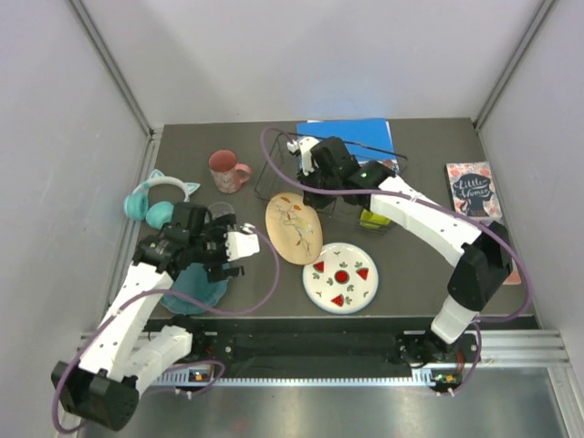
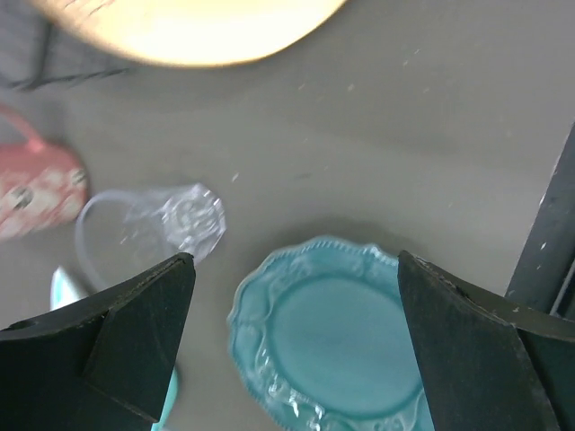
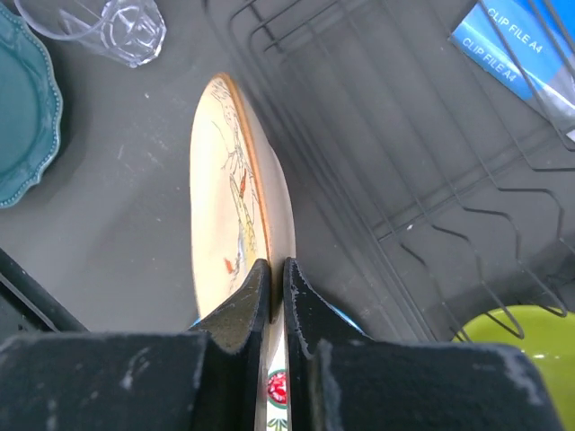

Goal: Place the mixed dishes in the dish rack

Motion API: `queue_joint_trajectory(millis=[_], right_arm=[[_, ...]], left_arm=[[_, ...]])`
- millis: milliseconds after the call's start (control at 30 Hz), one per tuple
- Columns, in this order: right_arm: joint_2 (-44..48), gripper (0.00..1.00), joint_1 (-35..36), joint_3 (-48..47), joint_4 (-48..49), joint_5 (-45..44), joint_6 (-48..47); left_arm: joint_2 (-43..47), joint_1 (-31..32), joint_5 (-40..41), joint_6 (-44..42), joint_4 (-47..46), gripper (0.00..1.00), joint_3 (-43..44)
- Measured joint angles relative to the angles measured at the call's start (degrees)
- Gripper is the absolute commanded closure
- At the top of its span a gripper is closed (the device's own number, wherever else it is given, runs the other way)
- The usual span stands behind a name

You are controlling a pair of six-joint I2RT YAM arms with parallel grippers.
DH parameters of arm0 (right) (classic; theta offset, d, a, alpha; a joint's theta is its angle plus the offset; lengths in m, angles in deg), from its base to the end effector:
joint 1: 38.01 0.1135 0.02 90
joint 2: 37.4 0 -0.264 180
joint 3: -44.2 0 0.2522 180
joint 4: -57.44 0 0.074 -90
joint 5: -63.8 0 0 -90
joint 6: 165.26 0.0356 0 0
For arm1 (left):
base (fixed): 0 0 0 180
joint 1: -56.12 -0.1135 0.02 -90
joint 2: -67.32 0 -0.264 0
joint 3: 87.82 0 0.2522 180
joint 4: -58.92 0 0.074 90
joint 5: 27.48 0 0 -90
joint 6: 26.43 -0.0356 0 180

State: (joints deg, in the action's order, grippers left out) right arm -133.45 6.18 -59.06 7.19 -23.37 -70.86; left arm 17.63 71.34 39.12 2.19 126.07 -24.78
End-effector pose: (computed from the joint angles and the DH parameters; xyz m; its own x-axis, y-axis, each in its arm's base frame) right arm 0.2699 0.2648 0.3329 -0.5433 -0.4213 -0.7261 -0.6824 0.7255 0.0897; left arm 0.1484 -0.0550 0.2870 0.0372 0.8248 -0.5642 0.9073 0.2087 0.3649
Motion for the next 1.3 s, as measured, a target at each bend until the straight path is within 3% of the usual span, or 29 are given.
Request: queue_joint_trajectory(millis=[167, 433, 600, 867, 1067, 1300], right_arm=[[-0.2, 1.00, 0.5, -3.3, -2.9, -1.8, 0.6], [-1.2, 1.00, -1.2, -20.6, -8.9, -2.7, -0.8], [-1.1, 1.00, -2.2, -24.2, -8.7, -6.8, -3.5], [-1.0, 1.00, -6.3, -21.8, -5.3, -21.5, -13.1], [-1.1, 1.00, -9.0, -20.8, 0.7, -30.1, -20.6], [-1.2, 1.00, -9.4, -13.0, 13.9, -36.2, -32.5]], left_arm=[[-4.8, 4.8, 2.4, 4.4, -3.8, 0.01, 0.0], [-0.9, 4.8, 6.7, 12.2, -7.3, 0.01, -0.3], [0.7, 4.8, 9.8, 20.3, -12.3, 0.01, -0.9], [-14.5, 4.3, 11.8, 36.5, -23.6, 0.01, 2.3], [-28.5, 2.3, 11.2, 43.2, -21.0, 0.01, 18.2], [-39.7, 0.2, 10.8, 47.7, -21.1, 0.02, 33.1]])
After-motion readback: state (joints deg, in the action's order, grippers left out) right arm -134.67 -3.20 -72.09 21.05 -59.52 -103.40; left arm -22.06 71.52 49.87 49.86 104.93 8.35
